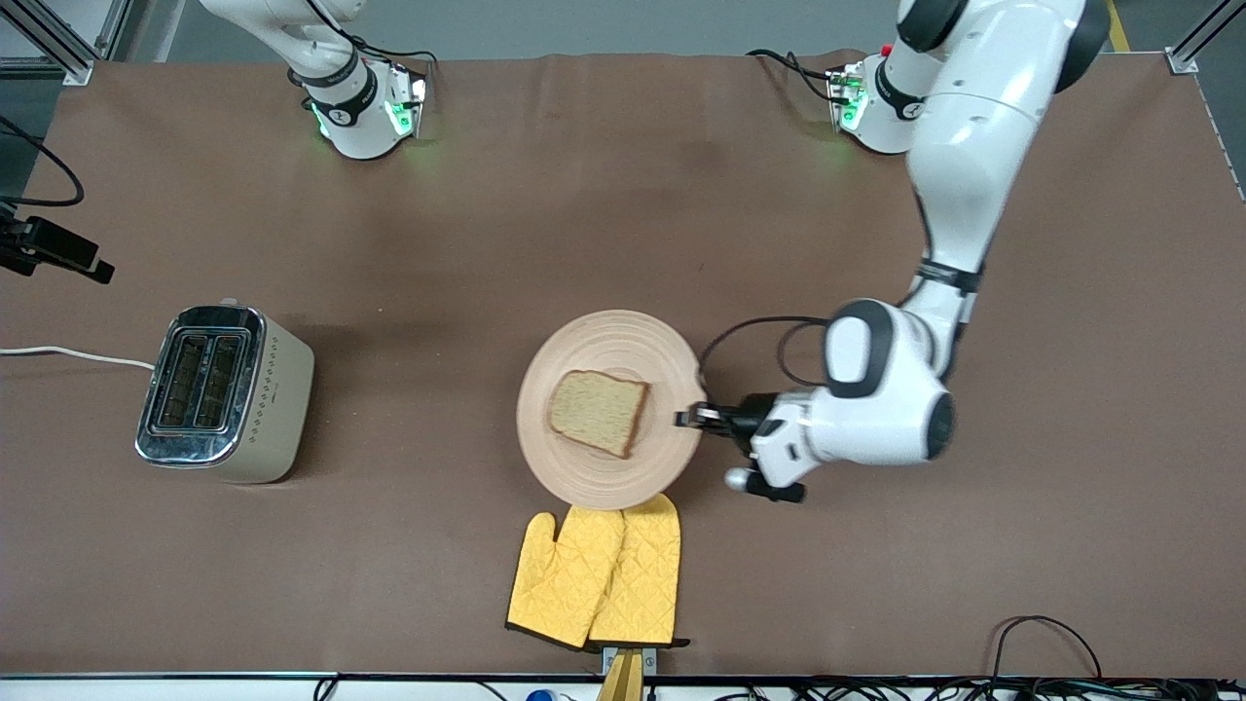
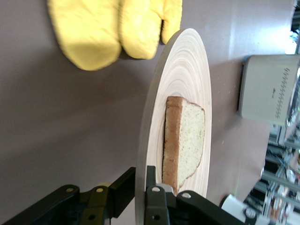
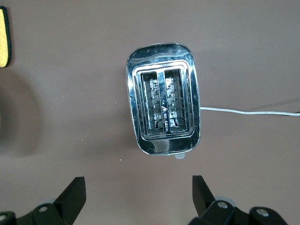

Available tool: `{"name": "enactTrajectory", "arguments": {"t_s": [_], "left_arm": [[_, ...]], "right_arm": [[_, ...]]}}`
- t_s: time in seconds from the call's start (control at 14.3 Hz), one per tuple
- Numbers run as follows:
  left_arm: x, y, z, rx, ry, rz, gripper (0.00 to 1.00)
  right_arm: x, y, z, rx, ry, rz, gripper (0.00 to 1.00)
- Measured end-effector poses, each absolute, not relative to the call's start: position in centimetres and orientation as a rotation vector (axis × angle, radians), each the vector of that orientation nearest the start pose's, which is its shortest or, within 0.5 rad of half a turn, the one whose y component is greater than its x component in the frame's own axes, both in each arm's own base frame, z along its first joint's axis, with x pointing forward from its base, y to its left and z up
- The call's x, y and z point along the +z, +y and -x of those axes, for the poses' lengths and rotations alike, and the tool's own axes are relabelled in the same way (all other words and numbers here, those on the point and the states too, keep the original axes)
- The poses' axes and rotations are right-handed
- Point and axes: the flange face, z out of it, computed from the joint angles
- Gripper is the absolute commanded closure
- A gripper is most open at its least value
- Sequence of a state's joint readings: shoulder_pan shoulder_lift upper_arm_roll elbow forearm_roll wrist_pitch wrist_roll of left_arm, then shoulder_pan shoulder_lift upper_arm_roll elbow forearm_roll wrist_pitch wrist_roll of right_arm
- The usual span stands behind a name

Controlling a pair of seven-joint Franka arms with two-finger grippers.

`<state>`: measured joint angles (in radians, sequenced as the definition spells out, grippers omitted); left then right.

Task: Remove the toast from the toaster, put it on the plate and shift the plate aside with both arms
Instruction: 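Grip the plate rim with the left gripper and slide it away from the toaster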

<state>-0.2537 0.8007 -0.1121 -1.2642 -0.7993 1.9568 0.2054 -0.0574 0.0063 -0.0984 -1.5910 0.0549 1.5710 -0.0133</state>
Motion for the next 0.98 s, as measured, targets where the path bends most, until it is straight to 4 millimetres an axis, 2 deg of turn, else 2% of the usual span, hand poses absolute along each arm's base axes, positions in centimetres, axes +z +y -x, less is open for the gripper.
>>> {"name": "enactTrajectory", "arguments": {"t_s": [0.14,0.28,0.49,0.63,0.77,0.84,0.98], "left_arm": [[28.4,-21.8,-70.5,-0.201,-0.276,-2.292,1.00],[27.3,-13.6,-71.1,-0.196,-0.331,-2.233,1.00],[25.2,-1.6,-70.7,-0.158,-0.365,-2.149,1.00],[23.7,5.4,-69.8,-0.124,-0.361,-2.140,1.00],[21.6,11.0,-68.6,-0.098,-0.334,-2.140,1.00],[20.2,13.1,-67.9,-0.091,-0.309,-2.133,1.00],[16.7,15.9,-66.6,-0.100,-0.252,-2.113,1.00]], "right_arm": [[61.2,-8.0,-55.0,0.035,0.220,3.077,0.00],[61.2,-7.9,-55.0,0.036,0.219,3.077,0.00],[61.2,-7.8,-55.0,0.036,0.215,3.077,0.00],[61.2,-7.7,-55.0,0.036,0.214,3.077,0.00],[61.2,-7.7,-55.0,0.036,0.213,3.077,0.00],[61.2,-7.7,-55.0,0.036,0.212,3.077,0.00],[61.1,-7.7,-55.0,0.037,0.212,3.077,0.00]]}}
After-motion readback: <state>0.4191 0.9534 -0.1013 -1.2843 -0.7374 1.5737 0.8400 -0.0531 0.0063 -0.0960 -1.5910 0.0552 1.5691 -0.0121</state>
